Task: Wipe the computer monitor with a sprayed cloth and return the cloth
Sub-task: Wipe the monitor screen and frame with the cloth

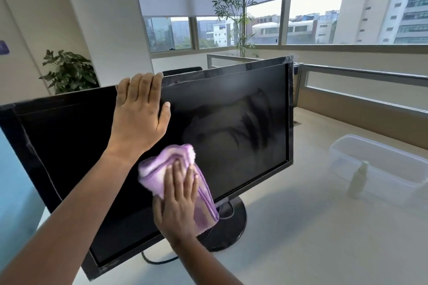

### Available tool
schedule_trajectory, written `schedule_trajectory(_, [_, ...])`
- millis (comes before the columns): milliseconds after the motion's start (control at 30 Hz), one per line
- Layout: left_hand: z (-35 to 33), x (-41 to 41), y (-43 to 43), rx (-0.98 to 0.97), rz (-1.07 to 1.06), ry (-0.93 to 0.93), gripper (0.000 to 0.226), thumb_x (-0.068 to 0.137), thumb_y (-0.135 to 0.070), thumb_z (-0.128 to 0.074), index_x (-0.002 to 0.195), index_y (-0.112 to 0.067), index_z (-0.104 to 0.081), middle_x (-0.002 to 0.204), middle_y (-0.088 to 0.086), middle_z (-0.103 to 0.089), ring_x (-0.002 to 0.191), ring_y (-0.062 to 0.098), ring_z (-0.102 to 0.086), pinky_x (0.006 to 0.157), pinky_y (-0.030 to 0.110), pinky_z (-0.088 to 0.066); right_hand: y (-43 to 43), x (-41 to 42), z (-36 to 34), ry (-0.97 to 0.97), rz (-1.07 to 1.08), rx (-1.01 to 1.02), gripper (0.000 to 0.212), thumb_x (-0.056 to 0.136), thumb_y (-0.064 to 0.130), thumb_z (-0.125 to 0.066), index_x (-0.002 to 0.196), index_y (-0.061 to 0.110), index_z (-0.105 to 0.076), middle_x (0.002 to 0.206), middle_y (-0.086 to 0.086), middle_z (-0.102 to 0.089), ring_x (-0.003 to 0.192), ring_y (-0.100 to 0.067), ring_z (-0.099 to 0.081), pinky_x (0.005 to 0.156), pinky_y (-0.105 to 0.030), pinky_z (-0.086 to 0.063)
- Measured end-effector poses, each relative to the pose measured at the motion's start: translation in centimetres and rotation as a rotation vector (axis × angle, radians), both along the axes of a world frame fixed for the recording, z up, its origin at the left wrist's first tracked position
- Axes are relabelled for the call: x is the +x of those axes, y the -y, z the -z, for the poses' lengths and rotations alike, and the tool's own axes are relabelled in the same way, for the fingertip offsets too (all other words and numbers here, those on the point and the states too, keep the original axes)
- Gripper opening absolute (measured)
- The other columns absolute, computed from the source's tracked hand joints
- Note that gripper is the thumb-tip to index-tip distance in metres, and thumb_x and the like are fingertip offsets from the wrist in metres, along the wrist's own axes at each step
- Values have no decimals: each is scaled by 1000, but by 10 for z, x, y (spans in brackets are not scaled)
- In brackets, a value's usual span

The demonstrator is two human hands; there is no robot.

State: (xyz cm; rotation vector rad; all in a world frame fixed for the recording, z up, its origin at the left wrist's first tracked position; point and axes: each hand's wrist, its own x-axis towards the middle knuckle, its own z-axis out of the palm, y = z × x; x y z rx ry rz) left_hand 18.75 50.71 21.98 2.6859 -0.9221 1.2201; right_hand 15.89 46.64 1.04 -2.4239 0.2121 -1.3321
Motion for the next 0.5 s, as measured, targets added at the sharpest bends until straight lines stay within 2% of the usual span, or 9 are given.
schedule_trajectory(100, [0, -1, -1, -1, -2, -3, 66, 86, -38, -16, 138, 0, -28, 135, 23, -42, 127, 39, -37, 113, 50, -19, 25, -3, 7, 36, -125, -345, 48, 96, 38, -25, 140, 20, -33, 145, 4, -38, 139, -28, -28, 113, -49, -25])
schedule_trajectory(167, [1, -2, 1, -9, 1, -7, 66, 86, -38, -16, 139, -1, -27, 136, 22, -41, 128, 38, -36, 114, 48, -17, 57, -3, 4, 30, -171, -514, 46, 93, 35, -35, 137, 23, -37, 140, 5, -49, 135, -23, -34, 111, -47, -29])
schedule_trajectory(233, [1, -2, 2, -23, 7, -15, 67, 85, -38, -15, 139, -1, -27, 138, 21, -40, 129, 37, -35, 114, 48, -16, 91, -2, -4, -15, -126, -591, 53, 83, 35, -44, 135, 26, -39, 135, 6, -55, 130, -23, -42, 108, -48, -33])
schedule_trajectory(333, [1, -1, 2, -36, 2, -21, 68, 84, -40, -13, 140, -2, -25, 140, 20, -38, 131, 36, -32, 115, 46, -13, 141, 1, -17, -42, -10, -375, 60, 77, 30, -46, 136, 19, -39, 137, -5, -53, 128, -34, -45, 110, -48, -29])
schedule_trajectory(400, [1, -1, 2, -38, 4, -22, 68, 84, -41, -13, 140, -3, -25, 140, 19, -38, 131, 35, -32, 115, 45, -13, 173, 1, -25, -10, 71, -90, 60, 82, 28, -41, 139, 8, -37, 145, -15, -41, 135, -37, -31, 114, -45, -22])
schedule_trajectory(500, [1, -2, 4, -52, 20, -22, 68, 84, -41, -14, 139, -3, -27, 139, 18, -39, 131, 35, -33, 116, 45, -14, 202, 2, -33, 92, 153, 357, 59, 93, 29, -30, 146, 4, -19, 156, -14, -15, 145, -25, -5, 120, -42, -9])
